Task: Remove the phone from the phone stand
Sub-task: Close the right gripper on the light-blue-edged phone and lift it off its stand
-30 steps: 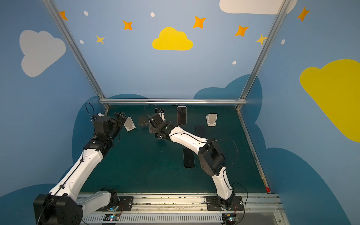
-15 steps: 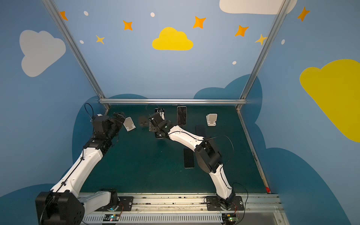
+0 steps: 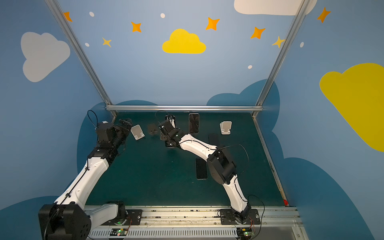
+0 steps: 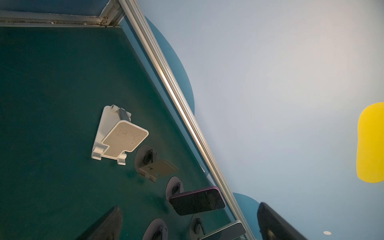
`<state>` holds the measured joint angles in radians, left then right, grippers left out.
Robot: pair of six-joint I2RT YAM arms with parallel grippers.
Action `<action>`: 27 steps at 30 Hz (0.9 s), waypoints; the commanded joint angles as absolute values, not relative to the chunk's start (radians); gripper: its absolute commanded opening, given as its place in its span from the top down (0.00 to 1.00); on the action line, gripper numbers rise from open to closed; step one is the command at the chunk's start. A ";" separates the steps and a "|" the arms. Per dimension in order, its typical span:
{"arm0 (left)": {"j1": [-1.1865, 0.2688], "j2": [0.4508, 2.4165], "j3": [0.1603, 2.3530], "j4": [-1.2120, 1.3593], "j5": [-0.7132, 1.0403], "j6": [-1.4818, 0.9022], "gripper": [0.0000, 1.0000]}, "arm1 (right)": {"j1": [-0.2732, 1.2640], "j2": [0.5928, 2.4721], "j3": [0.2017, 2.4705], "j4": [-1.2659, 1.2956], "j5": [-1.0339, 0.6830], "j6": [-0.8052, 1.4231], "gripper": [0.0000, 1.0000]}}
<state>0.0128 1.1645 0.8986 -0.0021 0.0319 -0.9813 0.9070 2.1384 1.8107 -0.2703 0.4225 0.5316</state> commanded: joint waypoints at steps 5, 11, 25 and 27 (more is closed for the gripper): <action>0.018 1.175 0.890 0.049 0.077 -0.982 0.00 | 0.914 2.079 1.764 -0.177 0.418 0.468 0.29; 0.016 1.167 0.869 0.136 0.137 -0.979 0.00 | 0.916 2.041 1.747 -0.170 0.393 0.442 0.31; 0.015 1.162 0.863 0.192 0.179 -0.958 0.00 | 0.914 1.885 1.617 -0.113 0.408 0.365 0.33; 0.013 1.154 0.862 0.196 0.178 -0.951 0.00 | 0.913 1.857 1.585 -0.100 0.427 0.352 0.33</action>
<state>0.0132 1.1706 0.8669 0.1566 0.1669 -0.9771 0.9115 1.9244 1.6085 -0.1658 0.3981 0.3870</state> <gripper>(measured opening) 0.997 0.726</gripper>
